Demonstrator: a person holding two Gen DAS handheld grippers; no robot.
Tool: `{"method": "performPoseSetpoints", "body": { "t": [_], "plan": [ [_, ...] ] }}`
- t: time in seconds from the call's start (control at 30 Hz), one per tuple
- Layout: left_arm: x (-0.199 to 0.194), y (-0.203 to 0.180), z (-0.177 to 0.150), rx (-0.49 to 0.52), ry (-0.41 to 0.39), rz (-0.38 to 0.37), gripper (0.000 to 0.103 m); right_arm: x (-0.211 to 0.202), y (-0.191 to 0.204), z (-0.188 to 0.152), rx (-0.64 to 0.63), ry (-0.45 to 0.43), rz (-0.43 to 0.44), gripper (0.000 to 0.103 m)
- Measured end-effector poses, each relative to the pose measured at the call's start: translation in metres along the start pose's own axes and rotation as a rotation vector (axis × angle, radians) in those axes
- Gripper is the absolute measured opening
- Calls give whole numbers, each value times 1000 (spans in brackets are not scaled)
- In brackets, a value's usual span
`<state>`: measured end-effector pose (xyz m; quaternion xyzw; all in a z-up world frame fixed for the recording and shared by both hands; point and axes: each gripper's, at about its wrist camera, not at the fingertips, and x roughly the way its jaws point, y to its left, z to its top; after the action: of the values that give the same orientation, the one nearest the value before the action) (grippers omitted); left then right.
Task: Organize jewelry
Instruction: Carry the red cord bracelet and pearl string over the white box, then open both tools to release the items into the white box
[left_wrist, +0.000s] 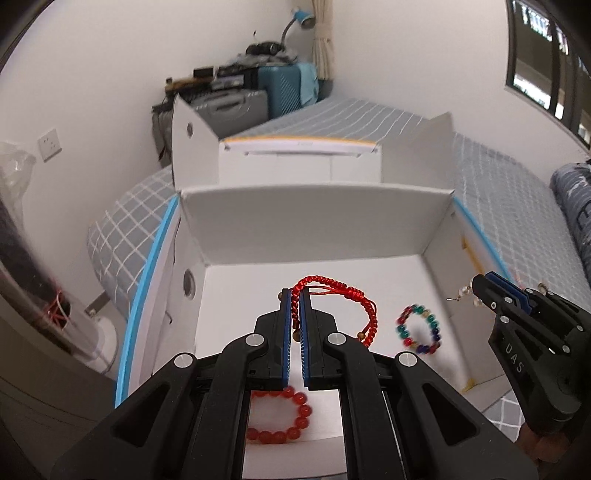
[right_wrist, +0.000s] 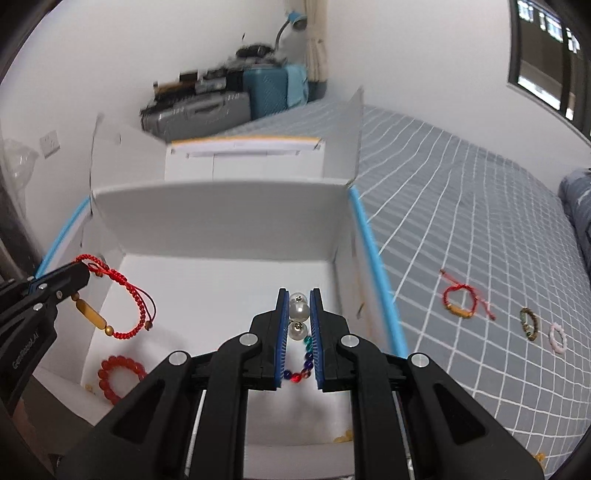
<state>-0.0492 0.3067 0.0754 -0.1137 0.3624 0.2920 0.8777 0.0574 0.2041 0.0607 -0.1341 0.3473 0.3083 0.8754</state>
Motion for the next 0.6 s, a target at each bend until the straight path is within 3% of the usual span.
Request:
{"method": "performPoseSetpoints", "body": {
  "t": [0.2,0.47,0.5,0.53,0.6],
  "plan": [
    [19,6,-3,5,76,9,4,25,5,-4,21,111,-14,11],
    [27,7,-5,17,107,10,8,33,3,-6,36,150,2,12],
    [26,6,-4,19,104,10,14,33,3,-5,35,149,7,20],
    [25,7,-4,18,100,10,26,32,3,-4,36,145,12,33],
    [21,8,-3,4,81,12,45,26,2,-3,47,113,31,47]
  ]
}}
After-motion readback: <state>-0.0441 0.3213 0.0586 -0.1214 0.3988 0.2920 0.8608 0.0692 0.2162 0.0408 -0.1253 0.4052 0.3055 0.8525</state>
